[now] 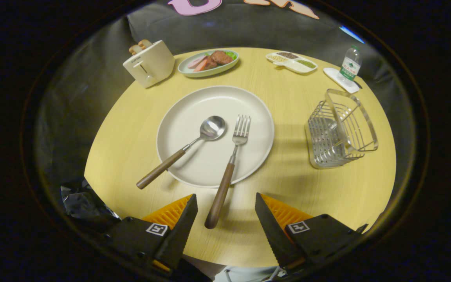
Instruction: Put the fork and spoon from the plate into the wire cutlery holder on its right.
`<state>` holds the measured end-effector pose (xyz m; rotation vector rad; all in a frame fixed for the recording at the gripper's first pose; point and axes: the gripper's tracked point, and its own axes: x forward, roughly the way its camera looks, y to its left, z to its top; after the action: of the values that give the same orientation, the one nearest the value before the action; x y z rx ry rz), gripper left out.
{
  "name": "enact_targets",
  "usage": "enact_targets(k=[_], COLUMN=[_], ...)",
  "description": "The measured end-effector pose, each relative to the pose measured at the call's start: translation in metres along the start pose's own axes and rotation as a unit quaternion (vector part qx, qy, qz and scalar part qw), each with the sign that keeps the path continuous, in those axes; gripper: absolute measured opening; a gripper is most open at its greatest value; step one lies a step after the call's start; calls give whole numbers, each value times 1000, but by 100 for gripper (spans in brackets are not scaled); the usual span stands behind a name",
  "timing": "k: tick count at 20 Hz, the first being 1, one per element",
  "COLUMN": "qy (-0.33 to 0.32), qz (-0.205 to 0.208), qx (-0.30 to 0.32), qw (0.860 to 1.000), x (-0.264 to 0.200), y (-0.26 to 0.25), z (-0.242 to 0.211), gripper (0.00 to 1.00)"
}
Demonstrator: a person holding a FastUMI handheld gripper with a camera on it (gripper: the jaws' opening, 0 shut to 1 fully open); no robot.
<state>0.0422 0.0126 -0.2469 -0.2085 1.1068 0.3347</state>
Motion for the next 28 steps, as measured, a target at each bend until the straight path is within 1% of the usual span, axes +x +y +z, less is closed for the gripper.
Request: enact_targets(k=[2, 4, 8, 9, 10, 12, 14, 16, 21, 25, 28], qy=[18, 32, 50, 62, 70, 77, 79, 83, 68, 50, 42], qz=[4, 2, -3, -12, -4, -11, -16, -24, -28, -32, -44], qx=[-3, -4, 15, 20, 25, 24, 14, 12, 23, 51, 70], qw=[1000, 999, 999, 998, 997, 997, 997, 996, 997, 997, 996], x=[4, 10, 14, 18, 15, 11, 7, 0, -30, -69, -99], y=[2, 1, -2, -6, -3, -5, -7, -12, -19, -35, -54], z=[-3, -5, -6, -9, -9, -10, -13, -16, -12, -2, 3], gripper=[91, 73, 36, 27, 22, 11, 11, 4, 4, 4, 4])
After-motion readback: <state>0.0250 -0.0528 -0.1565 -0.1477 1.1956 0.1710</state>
